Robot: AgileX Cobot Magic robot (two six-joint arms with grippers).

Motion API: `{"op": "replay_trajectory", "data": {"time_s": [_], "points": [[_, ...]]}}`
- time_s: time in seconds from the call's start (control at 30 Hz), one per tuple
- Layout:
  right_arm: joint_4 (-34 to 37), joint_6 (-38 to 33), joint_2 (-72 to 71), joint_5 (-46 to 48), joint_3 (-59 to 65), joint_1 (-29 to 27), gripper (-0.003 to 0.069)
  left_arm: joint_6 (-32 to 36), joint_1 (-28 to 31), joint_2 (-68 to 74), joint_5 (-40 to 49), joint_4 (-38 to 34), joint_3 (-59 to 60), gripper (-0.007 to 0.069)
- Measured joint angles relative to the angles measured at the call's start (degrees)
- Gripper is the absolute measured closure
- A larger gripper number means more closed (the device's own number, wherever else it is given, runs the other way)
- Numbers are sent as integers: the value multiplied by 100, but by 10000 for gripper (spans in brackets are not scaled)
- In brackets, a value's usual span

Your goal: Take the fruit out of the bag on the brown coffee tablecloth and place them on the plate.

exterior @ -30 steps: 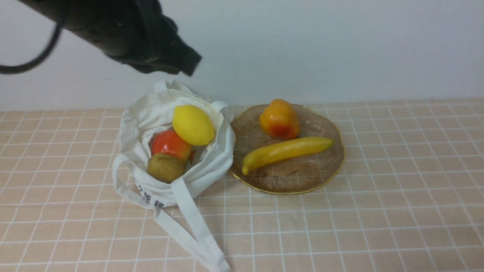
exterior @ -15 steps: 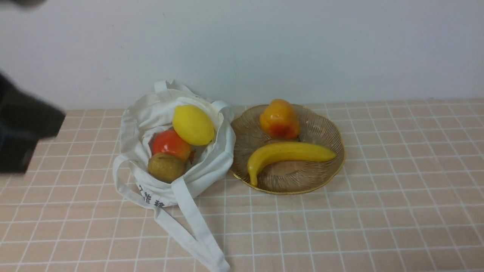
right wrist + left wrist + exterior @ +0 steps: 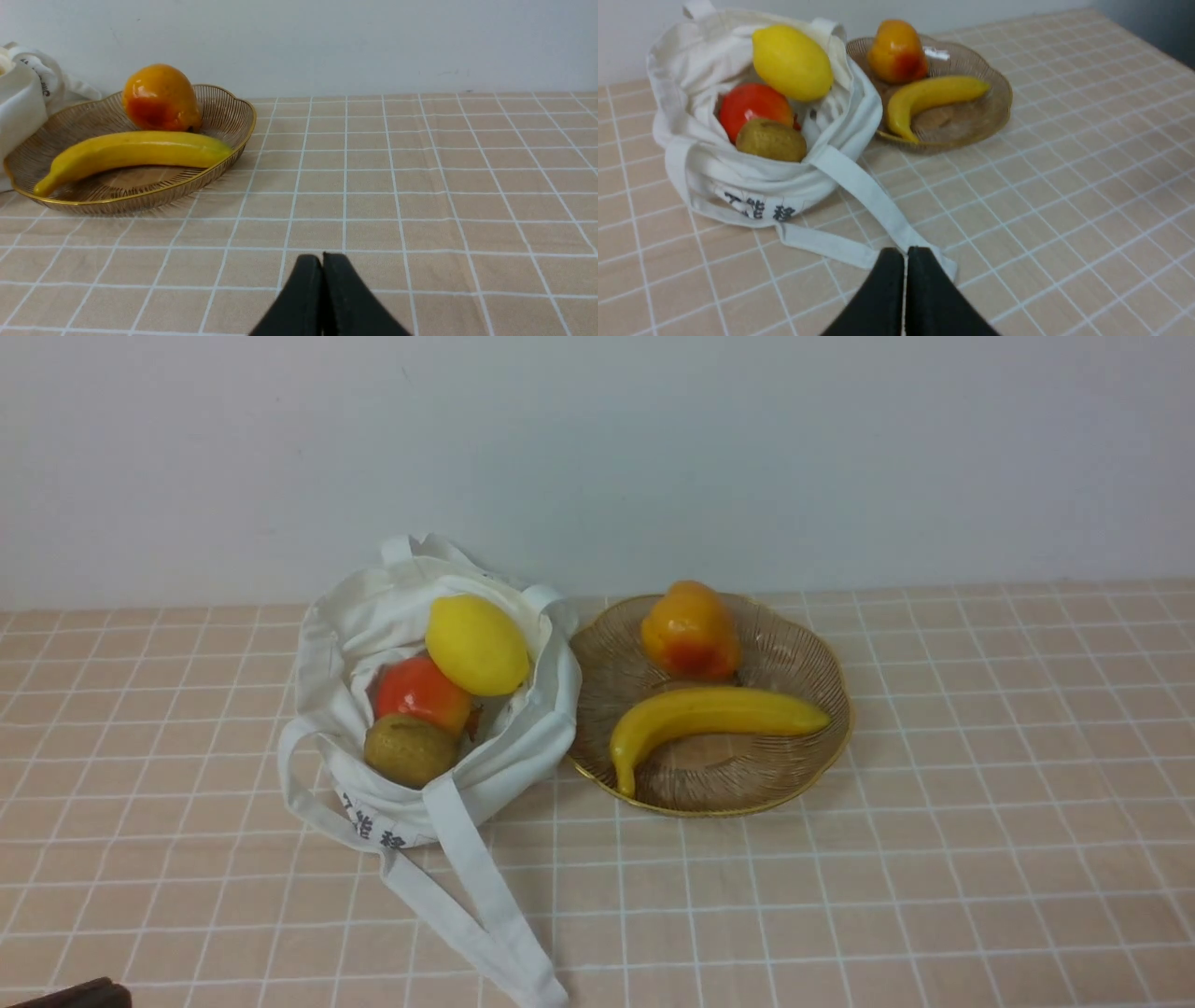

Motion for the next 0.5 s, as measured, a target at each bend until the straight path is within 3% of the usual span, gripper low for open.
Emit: {"op": "replay_trajectory", "data": {"time_s": [0.5], "points": [[0,0,0,0,0,0,673,0,0,-165,-403,72,1014,632]]}}
